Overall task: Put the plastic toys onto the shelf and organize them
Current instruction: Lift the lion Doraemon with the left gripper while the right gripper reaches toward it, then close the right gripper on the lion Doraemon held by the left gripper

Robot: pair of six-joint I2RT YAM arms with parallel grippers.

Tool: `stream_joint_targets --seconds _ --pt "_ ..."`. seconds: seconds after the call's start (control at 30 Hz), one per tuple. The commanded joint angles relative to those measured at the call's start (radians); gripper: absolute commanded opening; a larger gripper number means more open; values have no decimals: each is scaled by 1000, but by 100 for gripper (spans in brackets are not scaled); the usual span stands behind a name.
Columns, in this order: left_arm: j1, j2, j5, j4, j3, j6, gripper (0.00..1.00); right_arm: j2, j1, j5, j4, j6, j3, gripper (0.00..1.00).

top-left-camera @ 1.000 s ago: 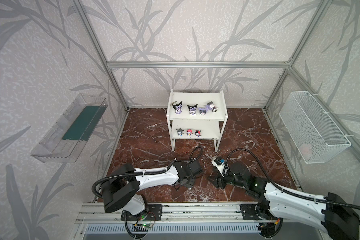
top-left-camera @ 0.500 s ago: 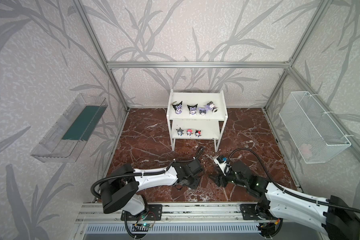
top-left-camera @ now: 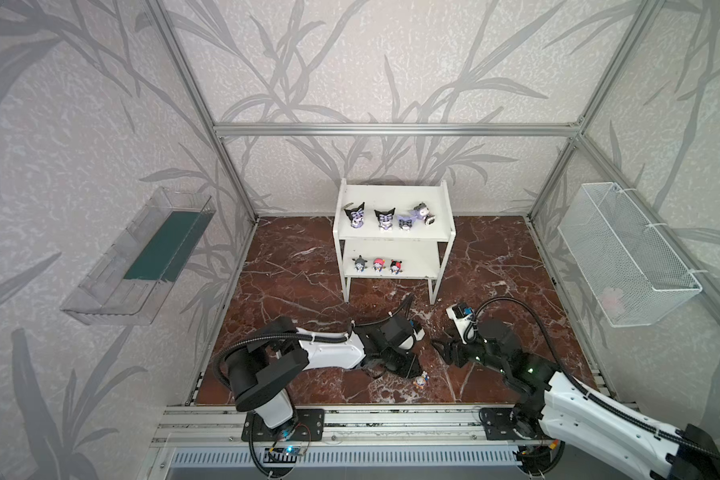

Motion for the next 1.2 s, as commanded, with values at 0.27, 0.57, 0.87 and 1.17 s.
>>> stream_joint_targets --seconds 0.27,0.57,0.87,1.17 --pt "45 -260 -152 -256 -9 120 50 32 22 -94 -264 61 66 65" --pt "57 -473 -279 -328 -50 139 61 192 197 -94 -357 118 134 38" --pt "78 -714 -368 -451 -87 164 80 477 325 -149 -196 116 225 26" --pt "91 -925 -461 -541 -136 172 87 791 361 -242 -69 76 455 24"
